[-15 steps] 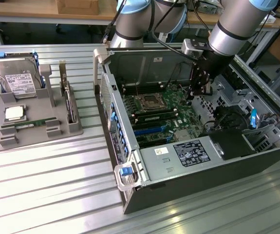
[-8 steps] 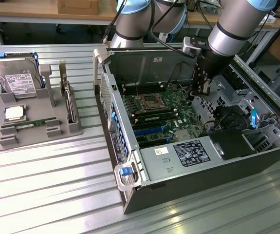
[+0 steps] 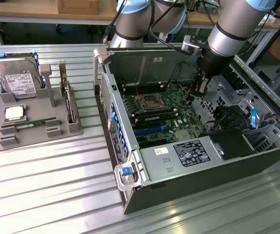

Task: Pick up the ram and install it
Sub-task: 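Press down the ram until it locks into place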

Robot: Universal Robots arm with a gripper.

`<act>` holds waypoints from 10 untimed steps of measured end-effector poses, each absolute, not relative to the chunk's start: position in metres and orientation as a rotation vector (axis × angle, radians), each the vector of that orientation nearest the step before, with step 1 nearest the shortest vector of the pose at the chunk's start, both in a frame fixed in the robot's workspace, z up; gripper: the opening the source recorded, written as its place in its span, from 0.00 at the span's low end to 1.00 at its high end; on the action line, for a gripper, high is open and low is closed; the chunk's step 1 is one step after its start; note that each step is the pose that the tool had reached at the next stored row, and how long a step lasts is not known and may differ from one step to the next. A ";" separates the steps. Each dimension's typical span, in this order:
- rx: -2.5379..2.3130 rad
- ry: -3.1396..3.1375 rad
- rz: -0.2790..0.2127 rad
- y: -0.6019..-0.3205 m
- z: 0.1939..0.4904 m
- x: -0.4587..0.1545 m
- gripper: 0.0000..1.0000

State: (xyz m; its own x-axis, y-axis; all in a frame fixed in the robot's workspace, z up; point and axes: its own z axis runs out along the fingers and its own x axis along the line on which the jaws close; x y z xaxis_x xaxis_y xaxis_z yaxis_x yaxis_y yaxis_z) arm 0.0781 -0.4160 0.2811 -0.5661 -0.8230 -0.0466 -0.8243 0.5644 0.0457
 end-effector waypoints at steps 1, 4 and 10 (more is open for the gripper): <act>-1.421 2.778 0.095 -0.416 0.281 0.078 0.10; -1.309 2.832 0.088 -0.416 0.280 0.078 0.10; -1.101 2.917 0.080 -0.416 0.280 0.078 0.10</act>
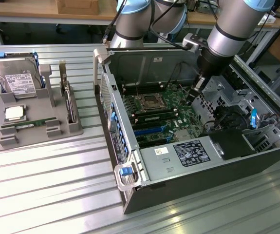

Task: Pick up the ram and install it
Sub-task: 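Press down the ram until it locks into place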

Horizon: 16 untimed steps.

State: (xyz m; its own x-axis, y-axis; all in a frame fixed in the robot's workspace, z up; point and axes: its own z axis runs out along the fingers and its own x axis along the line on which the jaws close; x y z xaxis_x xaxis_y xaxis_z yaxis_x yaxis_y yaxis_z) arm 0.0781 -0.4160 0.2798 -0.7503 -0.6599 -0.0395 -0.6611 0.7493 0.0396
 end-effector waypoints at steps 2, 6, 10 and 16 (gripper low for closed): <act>-1.029 2.942 0.077 -0.416 0.280 0.078 0.10; -0.885 2.988 0.066 -0.416 0.279 0.078 0.10; -0.772 3.020 0.056 -0.416 0.278 0.078 0.10; -0.482 3.080 0.034 -0.416 0.276 0.078 0.10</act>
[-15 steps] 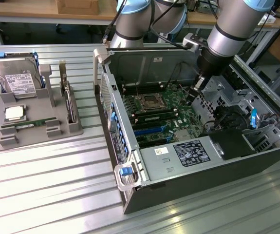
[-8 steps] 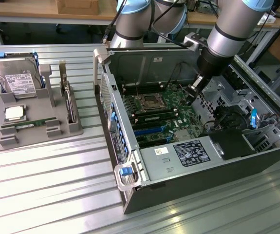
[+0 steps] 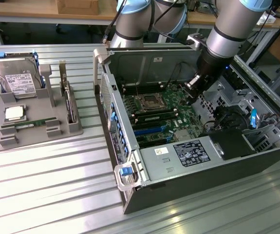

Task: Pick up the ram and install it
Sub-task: 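Press down the ram until it locks into place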

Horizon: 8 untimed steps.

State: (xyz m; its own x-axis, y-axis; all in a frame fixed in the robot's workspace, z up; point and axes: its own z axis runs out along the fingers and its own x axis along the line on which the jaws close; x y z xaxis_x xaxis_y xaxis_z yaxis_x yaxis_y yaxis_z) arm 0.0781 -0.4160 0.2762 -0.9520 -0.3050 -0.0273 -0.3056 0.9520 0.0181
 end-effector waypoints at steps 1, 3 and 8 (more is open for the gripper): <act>-0.418 3.089 0.032 -0.416 0.276 0.078 0.10; -0.350 3.097 0.029 -0.416 0.276 0.078 0.10; -0.060 3.115 0.016 -0.416 0.276 0.078 0.10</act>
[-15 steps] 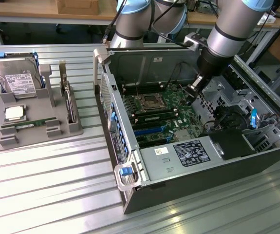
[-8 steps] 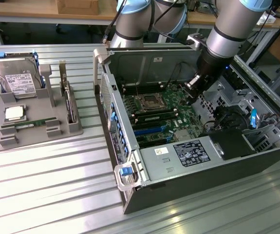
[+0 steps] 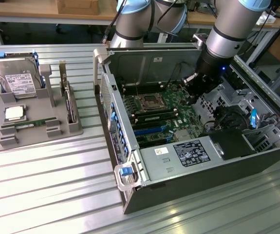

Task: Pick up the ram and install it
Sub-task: 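Press down the ram until it locks into place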

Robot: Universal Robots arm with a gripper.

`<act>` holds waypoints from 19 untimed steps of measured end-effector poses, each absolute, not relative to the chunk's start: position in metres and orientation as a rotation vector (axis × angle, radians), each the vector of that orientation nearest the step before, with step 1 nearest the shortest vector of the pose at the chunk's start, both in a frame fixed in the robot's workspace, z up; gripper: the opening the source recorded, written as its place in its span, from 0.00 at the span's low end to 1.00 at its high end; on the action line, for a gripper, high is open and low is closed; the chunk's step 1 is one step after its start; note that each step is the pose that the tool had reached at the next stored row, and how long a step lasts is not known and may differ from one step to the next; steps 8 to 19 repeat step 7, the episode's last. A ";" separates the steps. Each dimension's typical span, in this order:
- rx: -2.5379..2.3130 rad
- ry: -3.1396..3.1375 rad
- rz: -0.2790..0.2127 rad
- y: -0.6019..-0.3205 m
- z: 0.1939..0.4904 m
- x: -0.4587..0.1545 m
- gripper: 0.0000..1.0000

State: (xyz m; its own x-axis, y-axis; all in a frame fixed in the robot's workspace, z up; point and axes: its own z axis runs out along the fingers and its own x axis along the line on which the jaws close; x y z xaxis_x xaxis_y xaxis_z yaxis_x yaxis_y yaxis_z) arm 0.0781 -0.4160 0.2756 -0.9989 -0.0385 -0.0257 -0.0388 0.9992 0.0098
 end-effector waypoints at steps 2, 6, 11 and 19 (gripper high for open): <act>0.032 3.116 0.014 -0.416 0.276 0.078 0.10; 0.032 3.116 0.014 -0.416 0.276 0.078 0.10; 0.032 3.116 0.014 -0.416 0.276 0.078 0.10; 0.032 3.116 0.014 -0.416 0.276 0.078 0.10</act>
